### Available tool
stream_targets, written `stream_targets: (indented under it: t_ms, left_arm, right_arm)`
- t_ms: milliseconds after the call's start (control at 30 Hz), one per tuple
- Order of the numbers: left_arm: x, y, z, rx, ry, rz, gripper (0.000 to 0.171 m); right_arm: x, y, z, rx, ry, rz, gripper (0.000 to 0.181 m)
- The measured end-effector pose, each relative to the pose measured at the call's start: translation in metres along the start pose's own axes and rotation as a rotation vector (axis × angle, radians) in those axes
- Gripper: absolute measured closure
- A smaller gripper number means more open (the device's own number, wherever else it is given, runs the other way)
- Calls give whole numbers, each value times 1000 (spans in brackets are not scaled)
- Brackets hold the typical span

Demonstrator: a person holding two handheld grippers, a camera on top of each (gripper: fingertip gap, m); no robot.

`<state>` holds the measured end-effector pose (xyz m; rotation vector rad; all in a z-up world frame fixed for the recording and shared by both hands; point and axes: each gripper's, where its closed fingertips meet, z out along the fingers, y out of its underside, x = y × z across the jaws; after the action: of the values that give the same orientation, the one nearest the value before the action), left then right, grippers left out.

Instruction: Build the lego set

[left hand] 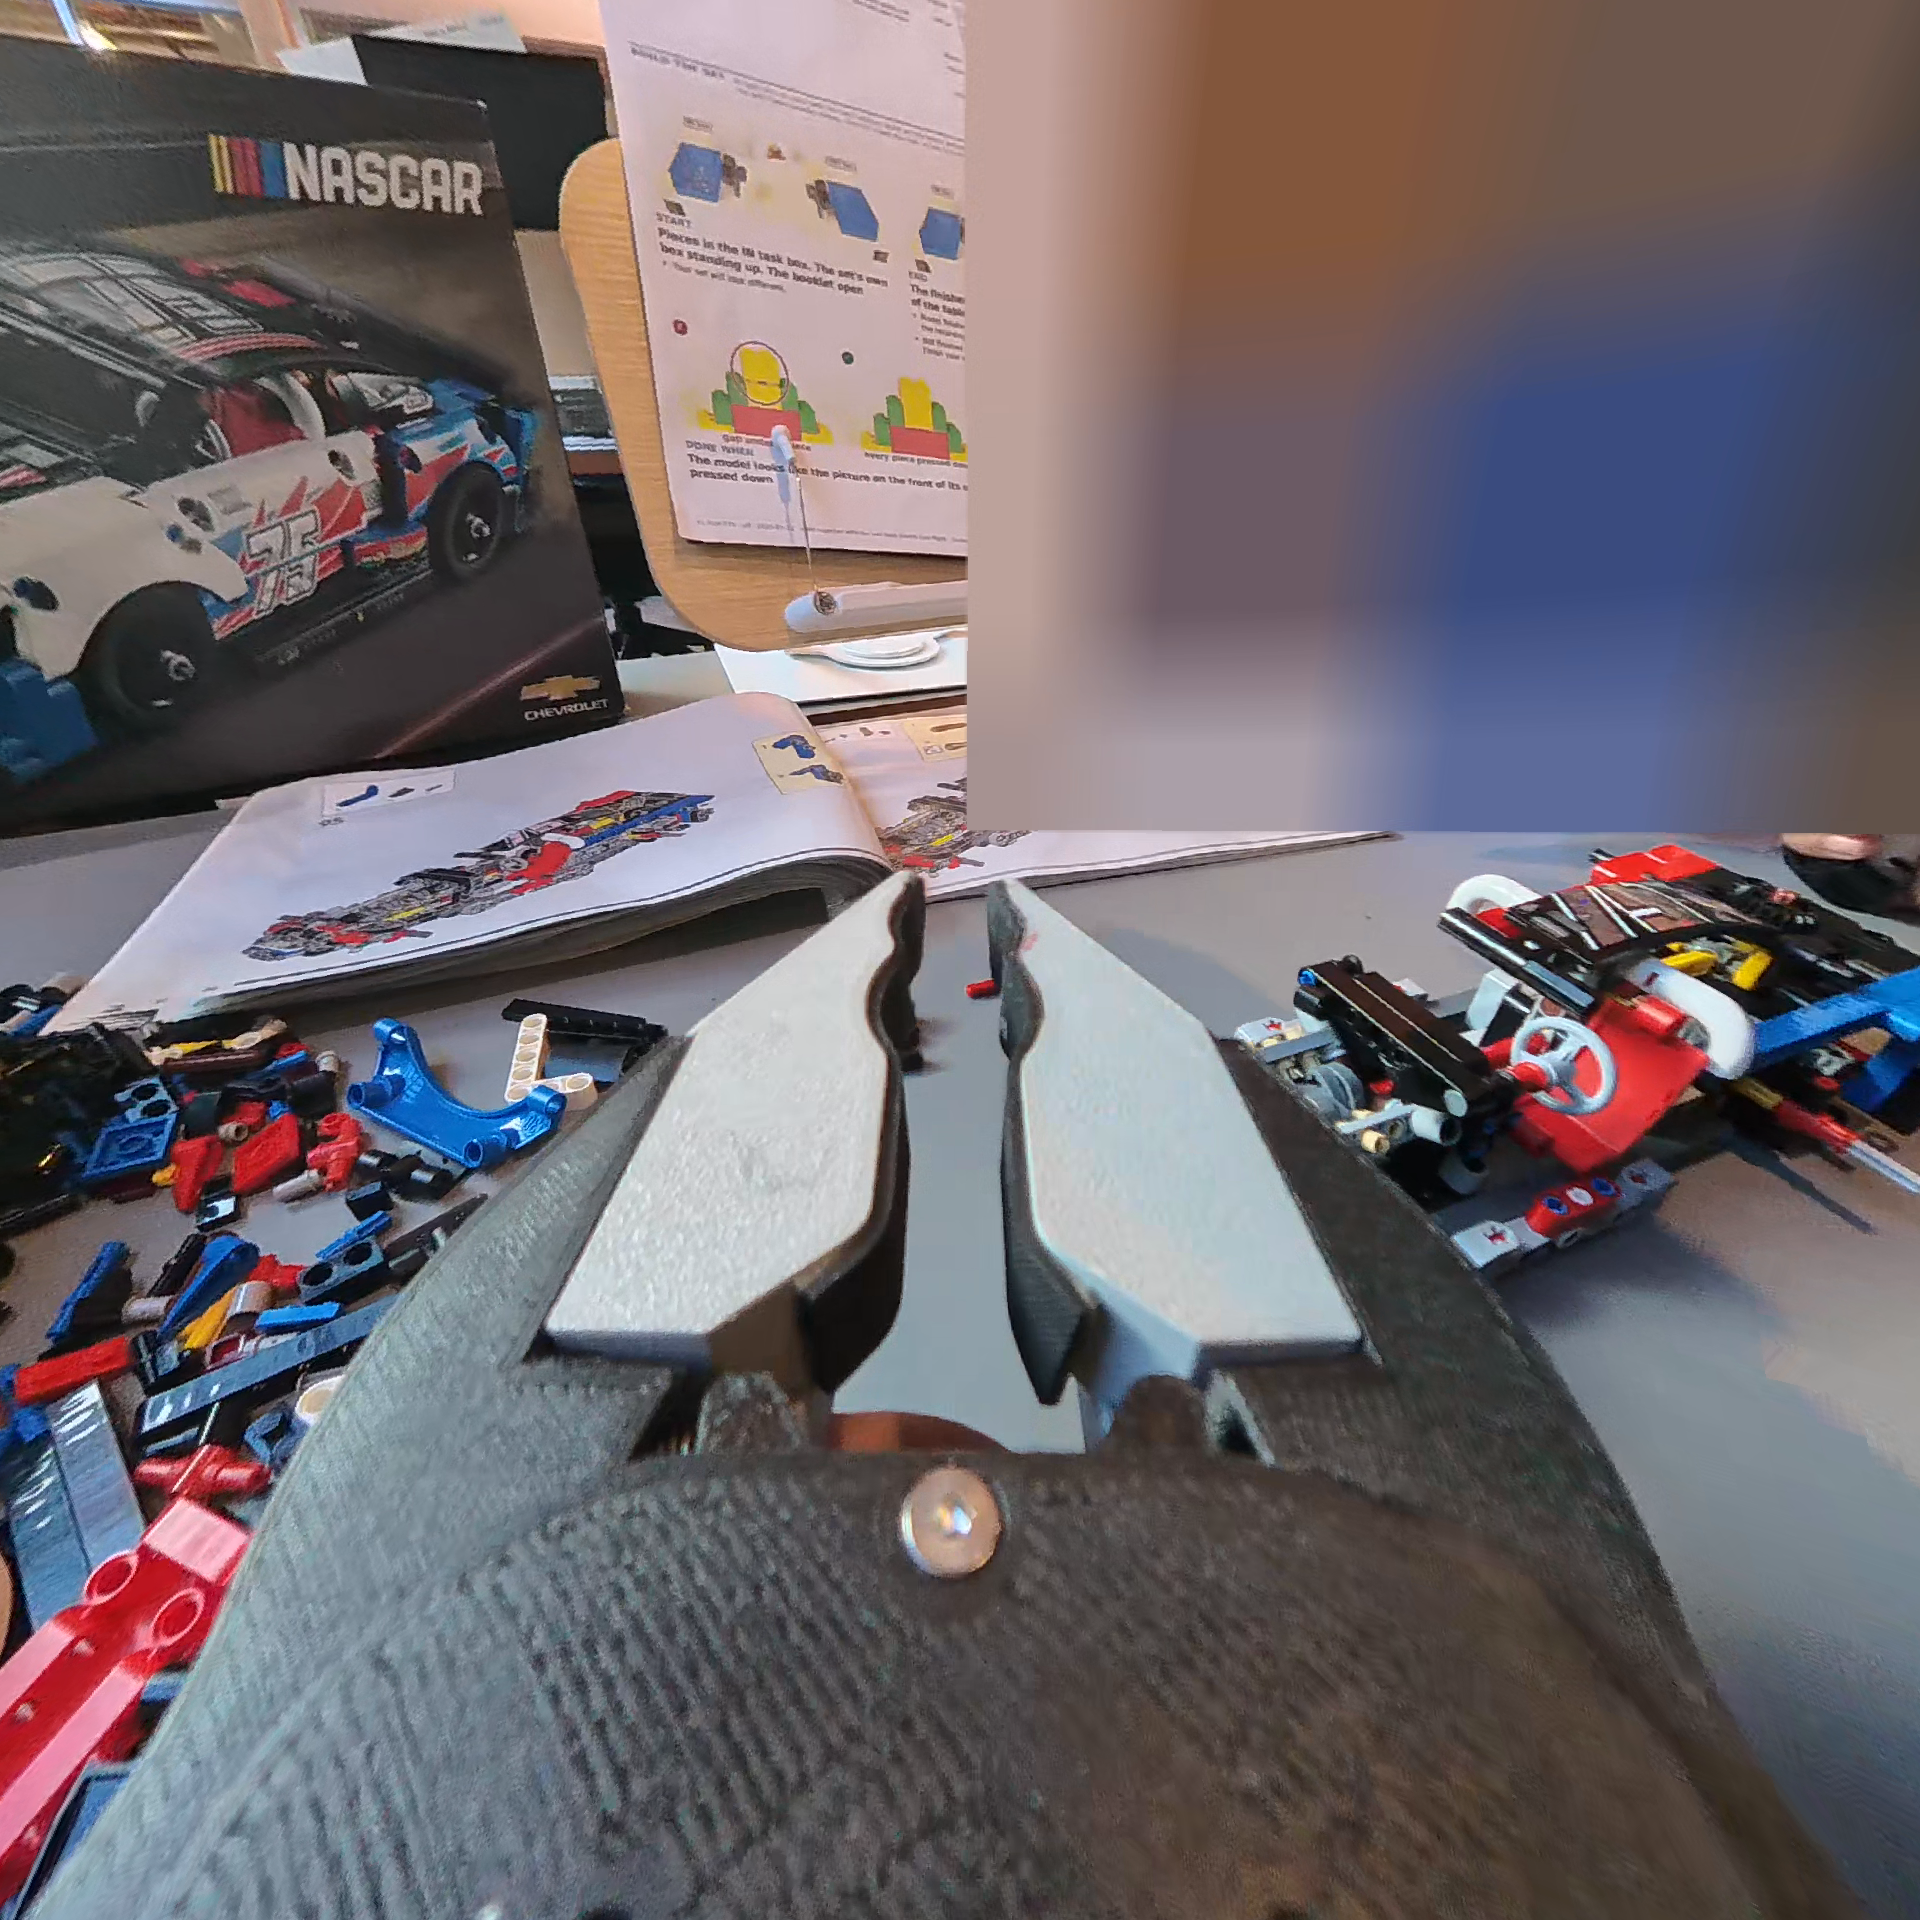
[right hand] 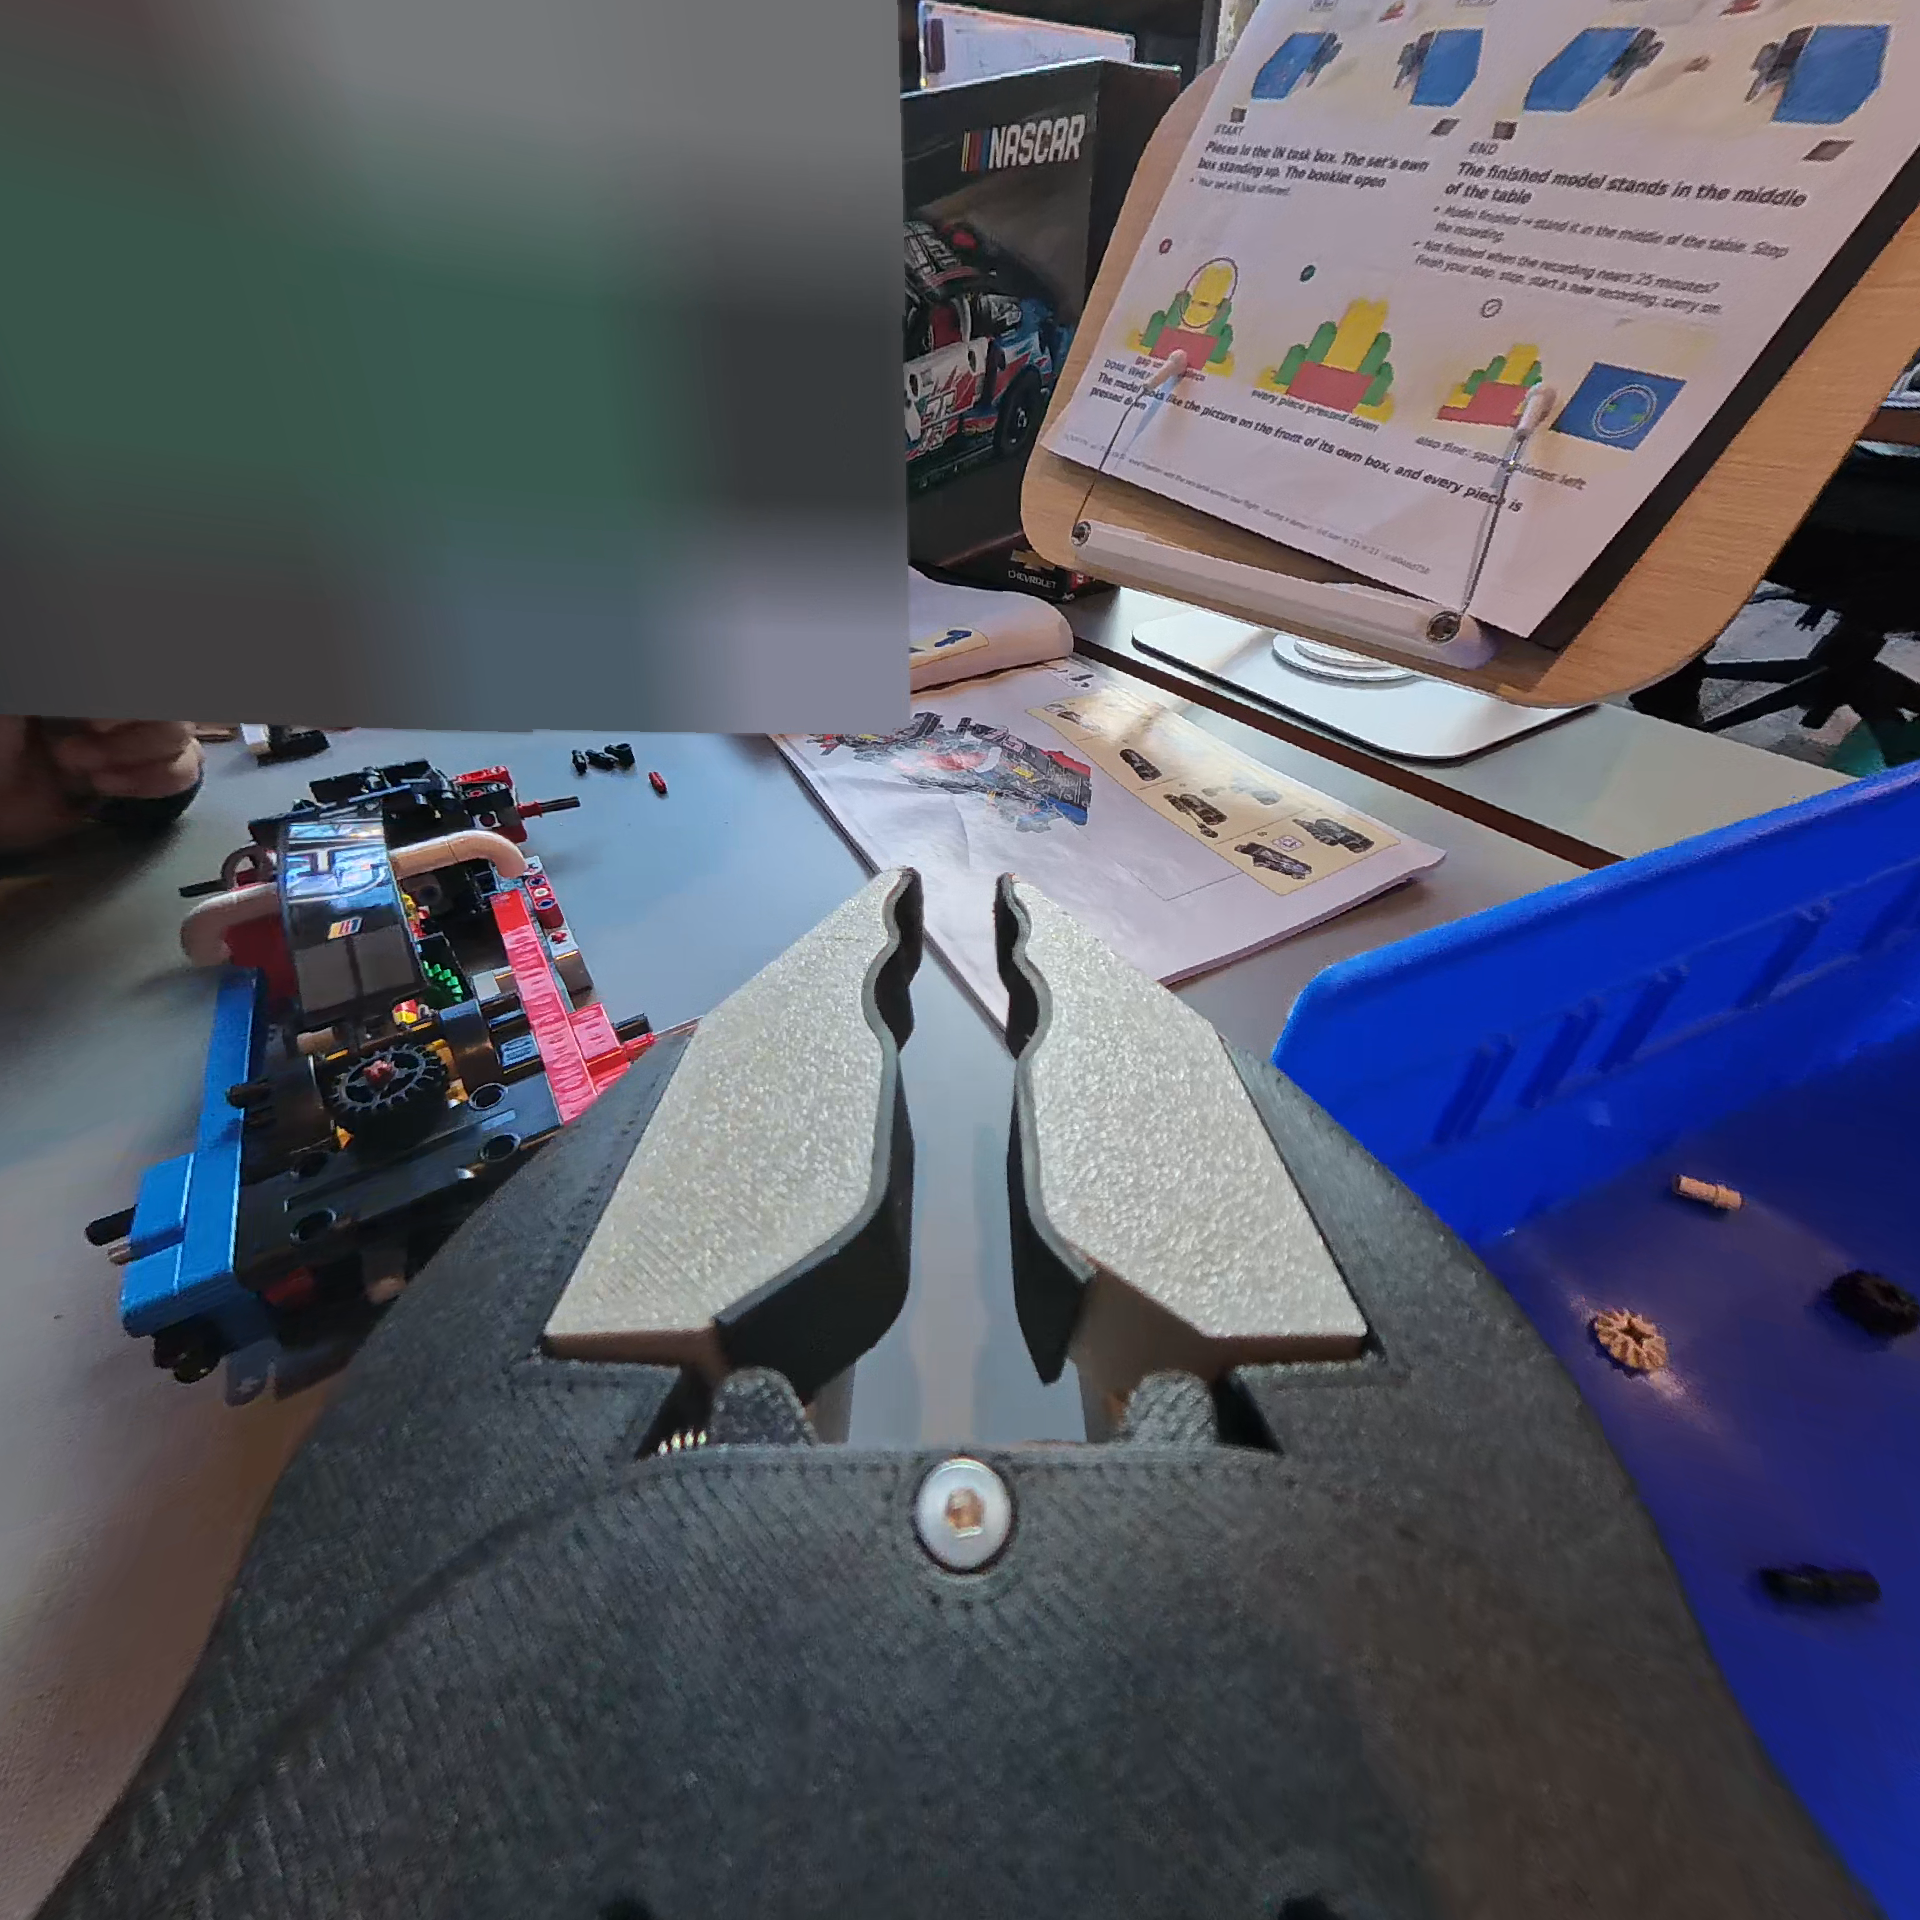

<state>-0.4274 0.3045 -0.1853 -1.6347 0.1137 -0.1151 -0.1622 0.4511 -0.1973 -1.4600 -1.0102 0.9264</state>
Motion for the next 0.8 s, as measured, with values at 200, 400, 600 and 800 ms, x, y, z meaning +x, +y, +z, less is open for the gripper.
stream_targets:
  t_ms: [200, 400, 600, 800]
  left_arm:
    - [2, 1, 1, -4, 33, -15, 163]
    - [2, -2, -1, 15, 23, -4, 163]
    - [3, -2, -1, 17, 20, 3, 164]
    - [3, -2, 1, 16, 29, -1, 165]
  right_arm:
    - [-2, 4, 14, -40, -14, -31, 164]
    - [-8, 5, 21, -53, -28, -73, 163]
    - [-4, 0, 17, -12, -30, -27, 163]
    - [-6, 1, 18, -18, -43, -31, 163]
